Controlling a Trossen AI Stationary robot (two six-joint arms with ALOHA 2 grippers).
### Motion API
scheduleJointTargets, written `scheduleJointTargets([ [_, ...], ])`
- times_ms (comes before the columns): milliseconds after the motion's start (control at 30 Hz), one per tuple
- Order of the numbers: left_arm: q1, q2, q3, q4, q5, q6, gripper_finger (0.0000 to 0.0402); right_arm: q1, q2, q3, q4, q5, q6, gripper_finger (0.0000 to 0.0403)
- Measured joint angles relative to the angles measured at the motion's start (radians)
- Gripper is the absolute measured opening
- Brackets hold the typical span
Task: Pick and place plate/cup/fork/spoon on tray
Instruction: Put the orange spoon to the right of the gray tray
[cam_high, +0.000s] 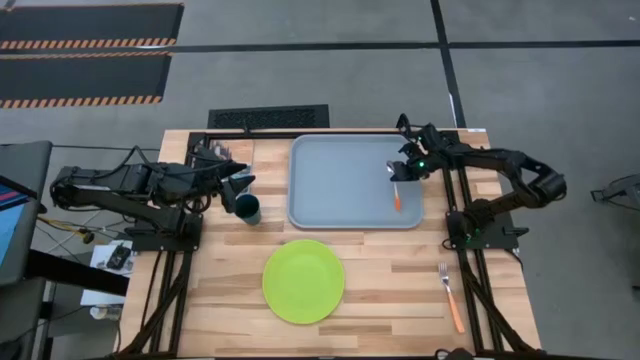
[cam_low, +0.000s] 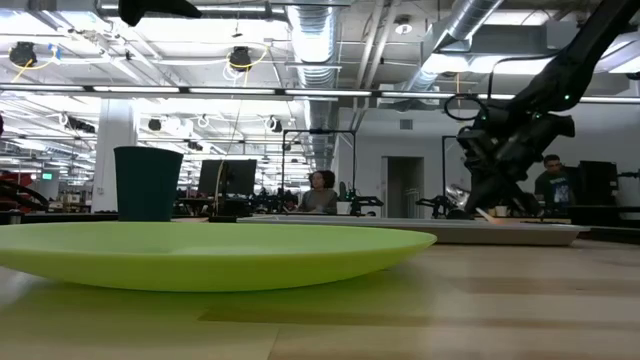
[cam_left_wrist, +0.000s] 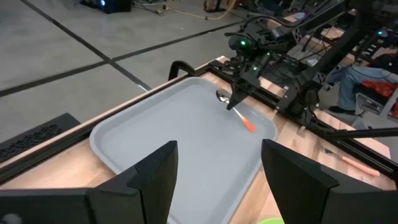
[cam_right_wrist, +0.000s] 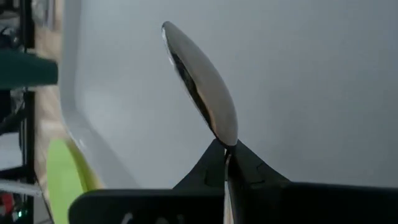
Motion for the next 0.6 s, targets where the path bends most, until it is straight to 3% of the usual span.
scheduleJointTargets([
  [200, 0.000, 0.000, 0.000, 0.000, 0.000, 0.000, 0.0217, -0.005, 0.001, 0.000, 0.001, 0.100, -0.002, 0.0044],
  [600, 0.000, 0.000, 0.000, -0.003, 0.001, 0.000, 0.0217, -0.004, 0.000, 0.004, 0.003, 0.101, 0.029, 0.0093],
])
